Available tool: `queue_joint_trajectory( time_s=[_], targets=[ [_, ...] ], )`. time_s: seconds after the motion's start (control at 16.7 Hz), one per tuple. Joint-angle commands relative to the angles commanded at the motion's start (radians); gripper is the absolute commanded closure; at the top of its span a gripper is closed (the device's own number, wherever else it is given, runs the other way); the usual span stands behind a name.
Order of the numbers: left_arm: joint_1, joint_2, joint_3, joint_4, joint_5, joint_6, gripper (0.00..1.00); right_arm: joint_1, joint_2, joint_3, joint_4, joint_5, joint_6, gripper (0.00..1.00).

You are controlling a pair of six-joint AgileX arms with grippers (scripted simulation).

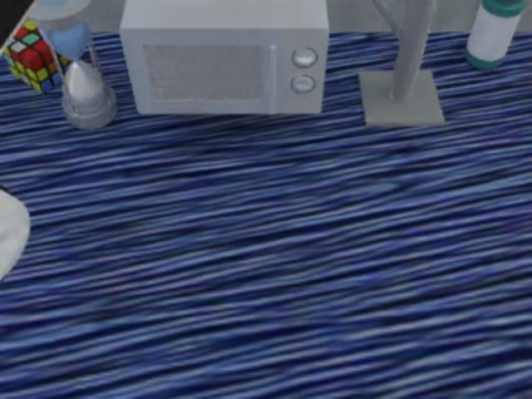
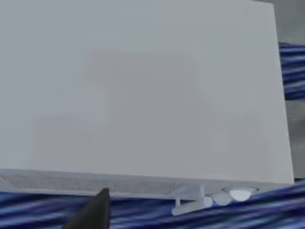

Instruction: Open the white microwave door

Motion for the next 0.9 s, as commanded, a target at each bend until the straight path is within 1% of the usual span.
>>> queue_joint_trajectory(
  time_s=[0.18,0.36,0.78,0.9],
  targets=[
    [-0.03,0.167,0.103,-0.107,-0.024,-0.026,0.0,0.0,0.0,0.0,0.0,0.0,0.0,0.0],
    [-0.044,0.248,0.145,-0.166,-0.035,-0.036,0.0,0.0,0.0,0.0,0.0,0.0,0.0,0.0],
    [-0.039,0.259,0.144,-0.166,-0.034,-0.035,0.0,0.0,0.0,0.0,0.0,0.0,0.0,0.0],
    [-0.035,0.261,0.119,-0.132,-0.032,-0.028,0.0,0.0,0.0,0.0,0.0,0.0,0.0,0.0]
  ],
)
